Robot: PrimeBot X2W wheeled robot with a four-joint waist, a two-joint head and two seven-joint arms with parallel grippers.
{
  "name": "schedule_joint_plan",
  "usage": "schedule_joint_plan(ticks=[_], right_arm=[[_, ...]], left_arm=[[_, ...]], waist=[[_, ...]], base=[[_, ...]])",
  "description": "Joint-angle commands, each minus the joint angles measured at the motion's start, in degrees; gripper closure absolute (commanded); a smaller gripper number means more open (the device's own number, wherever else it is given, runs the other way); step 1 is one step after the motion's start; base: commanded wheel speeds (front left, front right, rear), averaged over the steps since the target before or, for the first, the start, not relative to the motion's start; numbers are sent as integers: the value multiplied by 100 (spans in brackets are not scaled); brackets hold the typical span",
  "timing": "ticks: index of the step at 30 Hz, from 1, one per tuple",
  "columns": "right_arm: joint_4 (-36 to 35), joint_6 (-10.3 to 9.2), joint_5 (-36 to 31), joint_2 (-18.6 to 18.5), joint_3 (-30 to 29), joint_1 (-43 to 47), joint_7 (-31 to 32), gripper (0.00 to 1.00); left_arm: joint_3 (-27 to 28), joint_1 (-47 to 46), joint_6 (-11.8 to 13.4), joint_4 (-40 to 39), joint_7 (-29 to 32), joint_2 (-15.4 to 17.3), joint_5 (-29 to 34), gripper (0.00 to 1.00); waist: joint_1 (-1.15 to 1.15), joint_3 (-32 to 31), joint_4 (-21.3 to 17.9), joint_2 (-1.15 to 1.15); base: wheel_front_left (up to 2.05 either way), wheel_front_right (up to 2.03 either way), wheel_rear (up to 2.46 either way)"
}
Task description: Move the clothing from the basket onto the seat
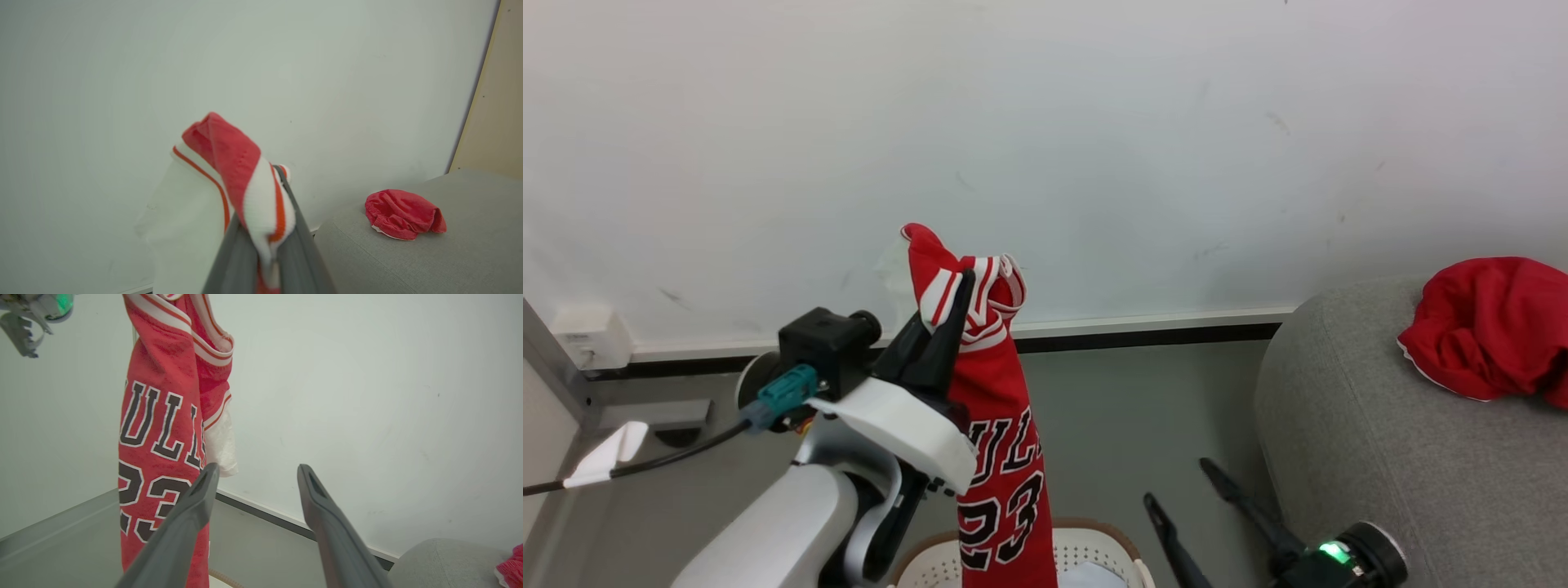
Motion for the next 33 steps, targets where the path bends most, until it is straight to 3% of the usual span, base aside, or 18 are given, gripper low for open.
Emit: schedule_joint_plan(ticks=[1, 9, 28, 29, 30, 33], right_arm=[[4, -15, 63, -36, 203, -152, 4, 0], [635, -15, 210, 69, 1244, -1017, 4, 0], [2344, -15, 1207, 109, 2030, -2664, 4, 0], [2433, -15, 1361, 115, 2078, -2775, 3, 85], [2431, -15, 1465, 116, 2123, -2792, 4, 100], [2356, -15, 1693, 109, 2139, -2809, 4, 100]], left_arm=[[-11, -79, -2, -31, 1, -16, 66, 100], [-193, -215, -91, -23, 75, -123, 118, 100], [-680, -634, -306, 46, 191, -683, 177, 100], [-712, -657, -332, 86, 194, -732, 161, 100], [-731, -664, -337, 112, 189, -755, 155, 100], [-734, -656, -345, 171, 164, -748, 135, 100]], waist=[[0, 14, 19, 0], [0, 84, 123, 0], [0, 104, 570, 0], [0, 91, 605, 0], [0, 87, 622, 0], [0, 74, 641, 0]], base=[[0, 0, 0], [0, 0, 0], [0, 0, 0], [0, 0, 0], [0, 0, 0], [0, 0, 0]])
